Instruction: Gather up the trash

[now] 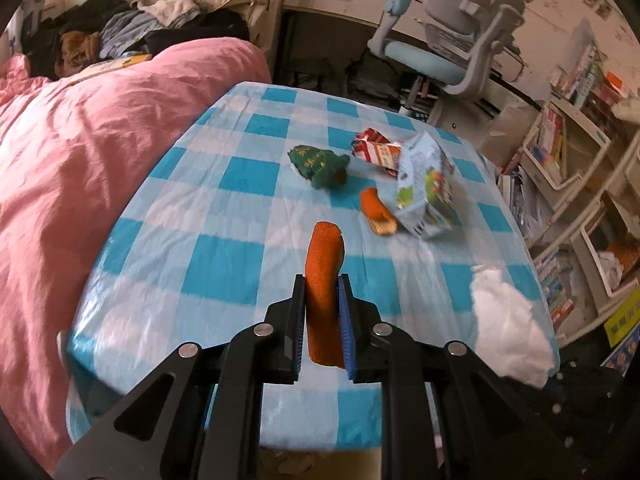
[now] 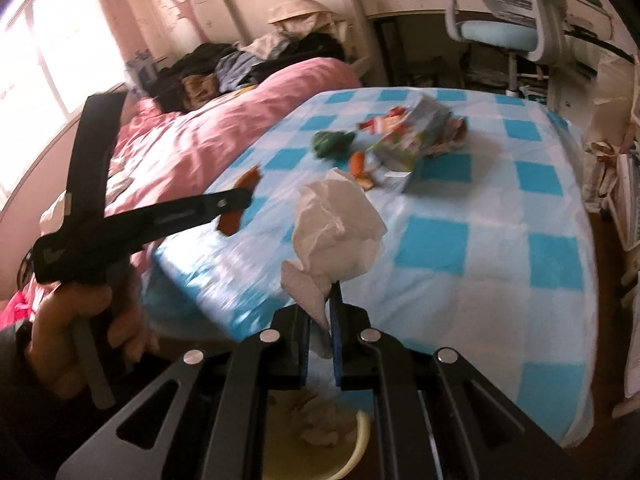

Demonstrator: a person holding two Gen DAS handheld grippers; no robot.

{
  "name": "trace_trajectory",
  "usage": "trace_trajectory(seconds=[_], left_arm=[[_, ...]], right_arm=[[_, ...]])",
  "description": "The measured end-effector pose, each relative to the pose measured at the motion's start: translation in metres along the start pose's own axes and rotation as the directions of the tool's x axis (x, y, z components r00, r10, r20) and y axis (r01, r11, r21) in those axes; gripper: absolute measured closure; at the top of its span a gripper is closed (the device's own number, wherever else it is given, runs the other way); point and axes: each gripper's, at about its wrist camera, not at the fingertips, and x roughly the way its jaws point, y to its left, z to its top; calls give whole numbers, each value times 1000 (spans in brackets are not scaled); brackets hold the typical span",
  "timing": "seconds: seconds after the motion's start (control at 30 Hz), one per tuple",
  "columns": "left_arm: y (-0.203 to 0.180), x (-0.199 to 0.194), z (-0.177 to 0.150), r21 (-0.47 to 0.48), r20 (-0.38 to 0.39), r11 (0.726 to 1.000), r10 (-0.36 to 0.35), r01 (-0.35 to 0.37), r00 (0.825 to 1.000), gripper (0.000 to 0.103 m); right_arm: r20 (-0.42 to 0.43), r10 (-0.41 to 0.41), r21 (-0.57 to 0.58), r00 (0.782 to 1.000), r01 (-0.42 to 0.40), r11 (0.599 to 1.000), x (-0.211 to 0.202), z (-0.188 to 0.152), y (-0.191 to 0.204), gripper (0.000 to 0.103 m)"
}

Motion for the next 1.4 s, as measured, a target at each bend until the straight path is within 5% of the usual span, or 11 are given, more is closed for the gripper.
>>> trace_trajectory(seconds=[0.77,0.8,0.9,0.97,1.03,1.1,1.4], left_arm=[[-14,-66,-98,112,-19,992,57,-55,998,88],[-14,-67,-102,112,-29,992,64,-60,998,88],[-12,-64,-112,99,-76,994,63,-55,995,87],[-12,-62,-118,96,-97,994,65,-56,993,82],[-13,-63,-121,103,-95,993,74,-64,993,62],[-15,-68,-121,109,-60,990,95,-88,994,54],[-11,-79,-114,78,14,989,127,-127,992,36]], right_arm=[[-205,50,-90,977,-70,994,14,-93,61,93],[-214,41,-90,976,-62,994,15,-94,61,89],[-221,14,-93,975,-35,995,16,-98,60,55],[-219,0,-103,976,-23,994,15,-99,60,54],[-216,-6,-99,976,-15,995,13,-100,58,54],[-210,-12,-91,978,-7,996,12,-100,56,52],[-188,-17,-91,982,0,996,7,-101,55,44]])
